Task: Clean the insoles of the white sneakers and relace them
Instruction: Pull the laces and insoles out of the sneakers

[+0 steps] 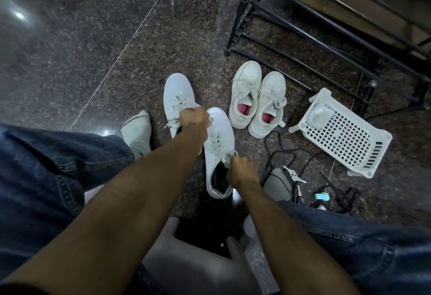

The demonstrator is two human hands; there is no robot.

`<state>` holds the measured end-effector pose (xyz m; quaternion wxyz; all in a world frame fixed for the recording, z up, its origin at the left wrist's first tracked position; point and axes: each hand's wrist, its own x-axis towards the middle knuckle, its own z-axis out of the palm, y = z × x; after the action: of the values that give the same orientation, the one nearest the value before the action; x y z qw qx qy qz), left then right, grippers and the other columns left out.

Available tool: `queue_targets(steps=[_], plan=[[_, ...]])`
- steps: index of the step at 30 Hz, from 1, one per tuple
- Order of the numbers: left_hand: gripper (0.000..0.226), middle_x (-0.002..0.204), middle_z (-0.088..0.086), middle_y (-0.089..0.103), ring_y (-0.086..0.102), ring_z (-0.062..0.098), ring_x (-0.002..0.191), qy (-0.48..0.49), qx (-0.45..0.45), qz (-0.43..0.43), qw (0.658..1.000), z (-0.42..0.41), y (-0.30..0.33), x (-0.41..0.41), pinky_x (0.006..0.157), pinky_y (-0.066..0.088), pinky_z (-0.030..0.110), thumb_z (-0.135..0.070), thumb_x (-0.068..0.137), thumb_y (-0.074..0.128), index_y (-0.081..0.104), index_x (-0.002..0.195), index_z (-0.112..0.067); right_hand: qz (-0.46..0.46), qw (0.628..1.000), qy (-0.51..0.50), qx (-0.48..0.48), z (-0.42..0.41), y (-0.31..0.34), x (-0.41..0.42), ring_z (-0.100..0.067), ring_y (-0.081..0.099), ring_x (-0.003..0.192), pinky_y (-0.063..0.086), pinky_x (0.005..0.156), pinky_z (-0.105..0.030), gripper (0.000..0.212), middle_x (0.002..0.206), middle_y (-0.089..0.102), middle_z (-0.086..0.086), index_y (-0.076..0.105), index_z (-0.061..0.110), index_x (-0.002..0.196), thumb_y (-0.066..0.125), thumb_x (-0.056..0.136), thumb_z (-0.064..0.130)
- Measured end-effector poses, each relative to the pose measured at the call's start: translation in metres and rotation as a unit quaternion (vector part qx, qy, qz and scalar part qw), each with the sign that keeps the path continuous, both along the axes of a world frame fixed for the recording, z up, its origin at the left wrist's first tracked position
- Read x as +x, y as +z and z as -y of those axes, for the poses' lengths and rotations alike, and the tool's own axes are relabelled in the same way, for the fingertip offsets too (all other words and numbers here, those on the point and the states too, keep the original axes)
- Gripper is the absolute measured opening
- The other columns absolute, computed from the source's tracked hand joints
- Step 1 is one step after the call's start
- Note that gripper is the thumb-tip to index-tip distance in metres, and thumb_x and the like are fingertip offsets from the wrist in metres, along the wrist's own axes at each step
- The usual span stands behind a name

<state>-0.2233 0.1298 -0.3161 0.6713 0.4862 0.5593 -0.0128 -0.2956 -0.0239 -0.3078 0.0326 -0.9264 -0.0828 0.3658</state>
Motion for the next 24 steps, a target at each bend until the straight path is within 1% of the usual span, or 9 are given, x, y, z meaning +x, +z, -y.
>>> queue_targets(steps=[1, 3, 6, 8, 9, 11, 14, 17, 24], plan=[[0.020, 0.061, 0.006, 0.058, 0.055, 0.016, 0.047, -0.016, -0.001, 0.003, 1.000, 0.005, -0.001, 0.001, 0.047, 0.049, 0.025, -0.004, 0.093, 0.047, 0.063, 0.096, 0.009, -0.006, 1.000, -0.007, 0.001, -0.001, 0.000, -0.001, -0.039, 0.057, 0.115, 0.046, 0.092, -0.043, 0.035, 0.123, 0.060, -0.017, 0.057, 0.009, 0.123, 0.056, 0.087, 0.011], [0.016, 0.076, 0.006, 0.068, 0.066, 0.021, 0.063, -0.177, 0.115, -0.010, 0.977, 0.014, -0.001, -0.006, 0.062, 0.057, 0.033, -0.013, 0.091, 0.052, 0.067, 0.098, -0.015, -0.015, 0.999, -0.029, 0.007, -0.002, 0.001, -0.002, -0.039, 0.056, 0.116, 0.045, 0.094, -0.043, 0.036, 0.125, 0.059, -0.017, 0.056, 0.008, 0.123, 0.056, 0.086, 0.011], [0.022, 0.103, 0.006, 0.066, 0.064, 0.030, 0.092, -0.505, 0.316, -0.080, 0.799, 0.020, 0.001, -0.036, 0.076, 0.051, 0.038, -0.031, 0.091, 0.055, 0.055, 0.111, -0.021, -0.025, 0.998, -0.058, 0.018, -0.002, 0.000, 0.001, -0.038, 0.056, 0.116, 0.046, 0.094, -0.042, 0.034, 0.125, 0.059, -0.018, 0.057, 0.007, 0.119, 0.058, 0.085, 0.013], [0.032, 0.100, 0.008, 0.068, 0.065, 0.031, 0.092, -0.612, 0.317, -0.122, 0.714, 0.021, -0.003, -0.057, 0.073, 0.050, 0.035, -0.043, 0.091, 0.055, 0.058, 0.103, -0.014, -0.030, 0.997, -0.066, 0.027, -0.001, 0.001, 0.002, -0.037, 0.058, 0.114, 0.048, 0.092, -0.041, 0.031, 0.123, 0.060, -0.017, 0.059, 0.007, 0.116, 0.059, 0.086, 0.014], [0.038, 0.091, 0.009, 0.069, 0.068, 0.031, 0.085, -0.635, 0.276, -0.134, 0.709, 0.022, -0.003, -0.065, 0.072, 0.054, 0.036, -0.048, 0.089, 0.056, 0.062, 0.095, -0.011, -0.030, 0.997, -0.071, 0.031, -0.001, 0.001, 0.001, -0.037, 0.059, 0.112, 0.049, 0.091, -0.041, 0.030, 0.122, 0.061, -0.017, 0.060, 0.008, 0.115, 0.058, 0.086, 0.015], [0.043, 0.072, 0.012, 0.070, 0.072, 0.029, 0.066, -0.603, 0.161, -0.144, 0.768, 0.023, -0.006, -0.073, 0.066, 0.061, 0.041, -0.044, 0.089, 0.062, 0.065, 0.087, -0.002, -0.028, 0.996, -0.078, 0.036, 0.000, 0.001, 0.000, -0.036, 0.060, 0.111, 0.050, 0.089, -0.040, 0.028, 0.119, 0.063, -0.017, 0.062, 0.008, 0.113, 0.058, 0.086, 0.014], [0.025, 0.076, 0.017, 0.069, 0.072, 0.030, 0.065, -0.525, 0.097, -0.141, 0.834, 0.020, -0.007, -0.072, 0.061, 0.061, 0.049, -0.023, 0.085, 0.072, 0.066, 0.081, 0.001, -0.022, 0.996, -0.076, 0.034, 0.001, 0.001, -0.001, -0.036, 0.060, 0.110, 0.050, 0.088, -0.041, 0.025, 0.118, 0.063, -0.017, 0.062, 0.007, 0.110, 0.058, 0.086, 0.012], [0.017, 0.076, 0.012, 0.066, 0.070, 0.026, 0.073, -0.523, 0.106, -0.117, 0.837, 0.013, -0.003, -0.065, 0.059, 0.061, 0.045, -0.016, 0.081, 0.075, 0.067, 0.075, -0.002, -0.021, 0.997, -0.066, 0.025, 0.001, 0.000, -0.002, -0.037, 0.058, 0.113, 0.048, 0.092, -0.042, 0.026, 0.121, 0.061, -0.018, 0.060, 0.006, 0.113, 0.059, 0.087, 0.012], [0.035, 0.069, 0.006, 0.068, 0.069, 0.025, 0.071, -0.525, 0.215, -0.068, 0.820, 0.002, -0.014, -0.048, 0.070, 0.060, 0.042, -0.035, 0.080, 0.075, 0.061, 0.058, -0.012, -0.010, 0.999, -0.028, 0.015, -0.001, 0.000, -0.003, -0.036, 0.056, 0.115, 0.047, 0.092, -0.041, 0.029, 0.123, 0.060, -0.017, 0.059, 0.007, 0.116, 0.061, 0.087, 0.011]])
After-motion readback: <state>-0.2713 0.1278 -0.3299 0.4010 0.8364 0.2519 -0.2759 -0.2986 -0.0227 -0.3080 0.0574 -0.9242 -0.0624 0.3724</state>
